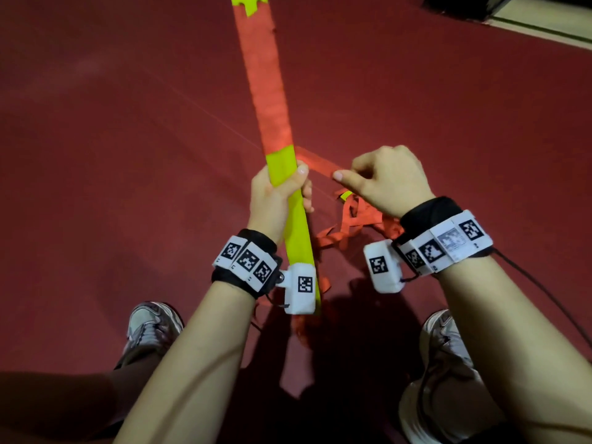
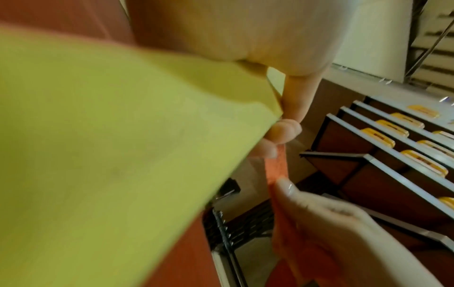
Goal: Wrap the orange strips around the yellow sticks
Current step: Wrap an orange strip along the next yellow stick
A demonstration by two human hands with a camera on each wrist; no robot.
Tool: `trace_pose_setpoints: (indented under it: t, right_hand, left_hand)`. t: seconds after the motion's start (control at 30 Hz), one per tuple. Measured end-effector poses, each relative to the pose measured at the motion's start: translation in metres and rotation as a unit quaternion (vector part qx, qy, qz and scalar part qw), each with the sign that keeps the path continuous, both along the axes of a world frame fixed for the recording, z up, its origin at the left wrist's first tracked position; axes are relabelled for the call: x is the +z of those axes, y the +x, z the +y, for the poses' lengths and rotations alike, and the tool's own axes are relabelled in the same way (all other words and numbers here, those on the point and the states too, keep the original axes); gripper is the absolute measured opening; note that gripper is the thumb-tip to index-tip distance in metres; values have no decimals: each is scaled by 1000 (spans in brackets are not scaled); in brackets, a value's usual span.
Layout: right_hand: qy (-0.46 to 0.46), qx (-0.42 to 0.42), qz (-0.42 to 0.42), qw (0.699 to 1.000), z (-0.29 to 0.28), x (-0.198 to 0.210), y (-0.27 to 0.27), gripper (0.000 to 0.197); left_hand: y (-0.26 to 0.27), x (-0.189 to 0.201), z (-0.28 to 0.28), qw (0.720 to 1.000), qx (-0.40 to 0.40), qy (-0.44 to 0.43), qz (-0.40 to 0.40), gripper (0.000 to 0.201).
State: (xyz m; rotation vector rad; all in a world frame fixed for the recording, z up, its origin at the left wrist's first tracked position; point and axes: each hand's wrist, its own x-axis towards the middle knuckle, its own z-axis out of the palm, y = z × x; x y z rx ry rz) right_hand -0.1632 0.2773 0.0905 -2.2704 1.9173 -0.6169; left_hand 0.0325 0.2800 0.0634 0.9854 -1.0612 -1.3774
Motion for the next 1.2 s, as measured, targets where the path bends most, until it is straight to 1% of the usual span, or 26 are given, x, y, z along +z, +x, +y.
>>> trace_pose_setpoints:
  t: [0.07,0.13,0.2,0.27,0.33,0.4,0.47,0.53,0.57,0.63,0.67,0.7,0.73,0.77,0.8,0.83,0.87,0.9,0.93,0.97,1.0,1.03,1.07,1.1,1.17,1.2]
  right_hand:
    - [-5,-5,14,1000,1,1,0,53]
    - [-10,-5,19,1000,2,1,1,49]
    - [6,1,12,1000,4,-2,1,43]
    - [22,2,-3,1000,5,-4,-2,33]
    - [48,-7,11,999,5,-6,-11,29]
    - [110,-33,50,992,5,-10,-21,30]
    - [164,-70,66,982,7,-15,-26,26]
    - [172,-132,56,975,9,-21,-29,22]
    - [160,-177,41,970,9,-24,-32,23]
    - [154,-270,-18,950,8,-29,-44,29]
    - [168,-301,-77,936,8,-31,-52,32]
    - [193,-319,-166,913,8,-33,-60,38]
    - [216,-327,-293,872,9,-34,-67,44]
    - [220,-328,-411,821,9,-34,-73,47]
    - [195,-330,-468,796,8,-33,-77,44]
    - [153,-332,-466,806,5,-28,-79,38]
    - [102,-340,-400,845,6,-18,-77,30]
    - [35,-349,-314,882,6,-10,-79,28]
    - [-29,-349,-244,904,8,-1,-80,41]
    - [-86,-343,-193,915,12,11,-79,59]
    - [-125,-341,-153,919,15,22,-79,74]
    - [-125,-342,-121,924,18,34,-76,84]
    - [-94,-341,-102,930,18,40,-77,89]
    - [-34,-337,-88,937,17,45,-79,86]
    - [108,-304,-48,945,14,48,-80,62]
    - [171,-273,-17,947,14,47,-76,50]
  left_hand:
    - [2,10,-2,1000,14,-2,8,9]
    - [3,16,-5,999,39,-7,-10,15]
    - [6,18,-9,997,64,-16,-38,17]
    - [9,20,-11,995,83,-20,-43,14]
    - [15,23,-14,993,103,-23,-43,17]
    - [23,25,-17,992,118,-28,-39,22]
    - [30,26,-19,991,125,-35,-35,22]
    - [34,26,-18,990,127,-38,-37,21]
    - [34,25,-17,990,131,-38,-42,21]
    - [36,23,-14,987,145,-37,-56,24]
    - [38,22,-13,985,152,-38,-66,26]
    - [39,20,-12,984,157,-40,-78,27]
    - [41,18,-11,982,162,-40,-90,27]
    - [42,15,-11,980,167,-39,-103,26]
    - [43,12,-11,978,171,-39,-115,24]
    - [44,8,-10,975,175,-41,-128,22]
    - [45,3,-9,973,177,-43,-142,20]
    - [46,-3,-8,970,178,-43,-157,19]
    - [45,-8,-7,968,178,-42,-170,17]
    - [45,-13,-5,967,176,-39,-178,16]
    - [44,-16,-4,967,173,-35,-182,15]
    - [42,-19,-2,969,166,-31,-180,15]
    - [39,-20,-1,972,156,-28,-173,15]
    - [35,-20,1,975,143,-27,-165,16]
    - [27,-18,4,981,113,-28,-154,16]
    - [23,-16,5,984,97,-28,-150,15]
